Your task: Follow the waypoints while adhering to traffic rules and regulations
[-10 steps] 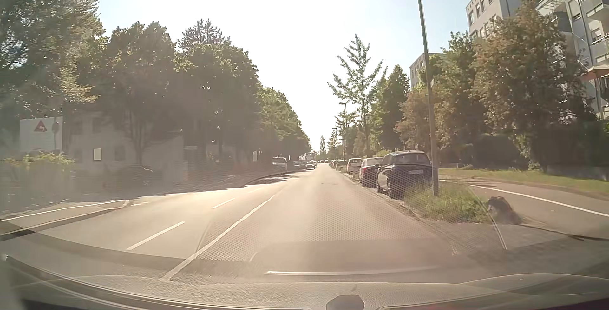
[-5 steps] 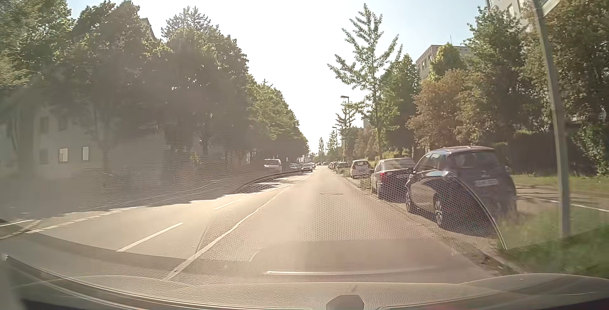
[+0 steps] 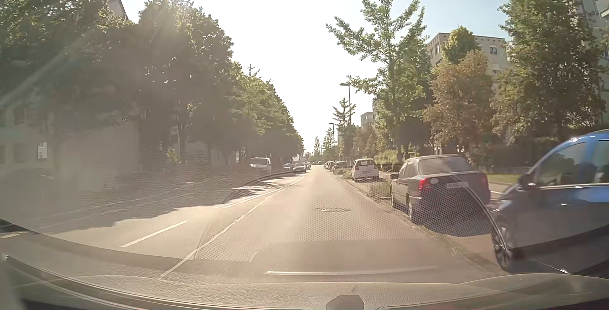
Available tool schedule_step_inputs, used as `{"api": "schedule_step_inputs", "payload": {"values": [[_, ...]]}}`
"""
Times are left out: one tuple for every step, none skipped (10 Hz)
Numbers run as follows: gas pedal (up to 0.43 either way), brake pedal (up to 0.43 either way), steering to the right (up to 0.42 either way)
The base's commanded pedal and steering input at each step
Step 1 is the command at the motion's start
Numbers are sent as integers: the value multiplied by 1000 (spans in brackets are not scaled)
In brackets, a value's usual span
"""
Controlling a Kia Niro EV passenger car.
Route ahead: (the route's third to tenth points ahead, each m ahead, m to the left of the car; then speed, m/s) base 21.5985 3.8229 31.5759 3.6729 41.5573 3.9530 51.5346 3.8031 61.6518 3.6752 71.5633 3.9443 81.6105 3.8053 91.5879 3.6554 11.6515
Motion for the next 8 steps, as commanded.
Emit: {"api": "schedule_step_inputs", "payload": {"values": [[47, 0, 4], [47, 0, 3], [47, 0, 2], [47, 0, -1], [47, 0, -3], [47, 0, -6], [47, 0, -8], [47, 0, -10]]}}
